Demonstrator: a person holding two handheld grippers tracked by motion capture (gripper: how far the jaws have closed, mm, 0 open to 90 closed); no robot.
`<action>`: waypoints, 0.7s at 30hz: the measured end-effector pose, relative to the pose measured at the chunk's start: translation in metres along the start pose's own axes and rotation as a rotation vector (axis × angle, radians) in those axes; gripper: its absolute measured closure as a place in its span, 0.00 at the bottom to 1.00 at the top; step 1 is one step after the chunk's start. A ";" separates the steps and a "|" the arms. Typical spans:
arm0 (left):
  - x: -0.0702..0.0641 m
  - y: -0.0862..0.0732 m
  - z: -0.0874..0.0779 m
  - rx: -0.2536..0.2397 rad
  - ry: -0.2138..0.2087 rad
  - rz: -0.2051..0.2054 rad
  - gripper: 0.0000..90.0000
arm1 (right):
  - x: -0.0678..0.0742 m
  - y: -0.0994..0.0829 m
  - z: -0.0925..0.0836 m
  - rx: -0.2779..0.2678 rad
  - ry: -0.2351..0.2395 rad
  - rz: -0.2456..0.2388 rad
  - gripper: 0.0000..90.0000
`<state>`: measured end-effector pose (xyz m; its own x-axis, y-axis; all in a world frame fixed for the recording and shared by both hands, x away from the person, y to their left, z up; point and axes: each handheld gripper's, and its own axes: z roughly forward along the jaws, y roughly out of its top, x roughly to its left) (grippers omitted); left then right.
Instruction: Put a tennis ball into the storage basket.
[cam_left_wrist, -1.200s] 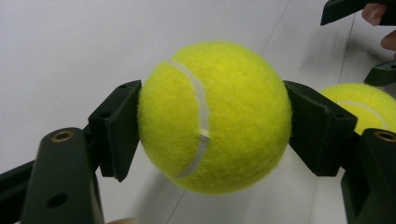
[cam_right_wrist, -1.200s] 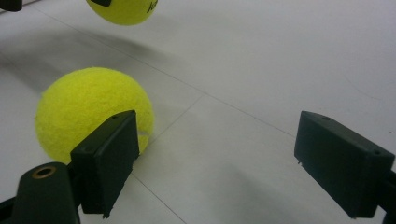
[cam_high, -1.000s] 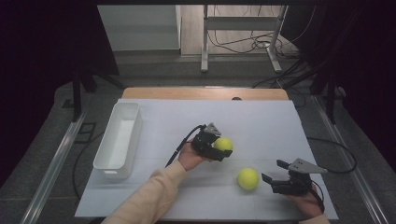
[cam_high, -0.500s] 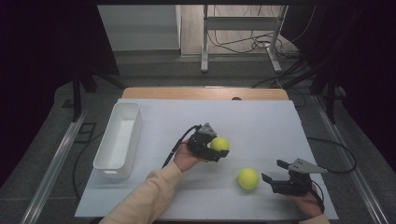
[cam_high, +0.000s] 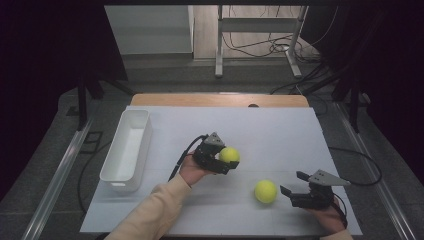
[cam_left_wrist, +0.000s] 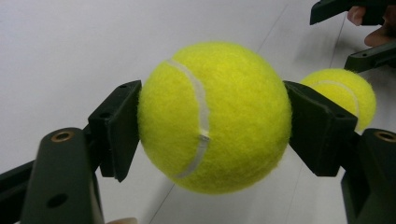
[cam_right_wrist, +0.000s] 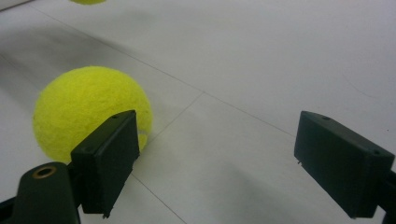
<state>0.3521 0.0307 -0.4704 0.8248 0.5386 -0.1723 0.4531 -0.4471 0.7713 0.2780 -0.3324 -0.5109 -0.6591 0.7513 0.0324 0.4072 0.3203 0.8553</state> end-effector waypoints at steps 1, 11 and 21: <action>0.001 0.000 -0.002 -0.003 0.005 -0.002 0.29 | 0.000 0.000 0.000 0.000 0.000 0.000 0.16; 0.009 -0.001 -0.018 -0.034 0.026 -0.022 0.29 | 0.000 0.000 0.000 0.003 -0.002 -0.003 0.16; 0.012 -0.001 -0.029 -0.052 0.035 -0.026 0.29 | 0.000 0.000 0.000 0.003 -0.002 -0.005 0.16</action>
<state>0.3519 0.0583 -0.4561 0.7999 0.5749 -0.1720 0.4558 -0.3955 0.7974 0.2778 -0.3323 -0.5112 -0.6599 0.7508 0.0271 0.4059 0.3260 0.8538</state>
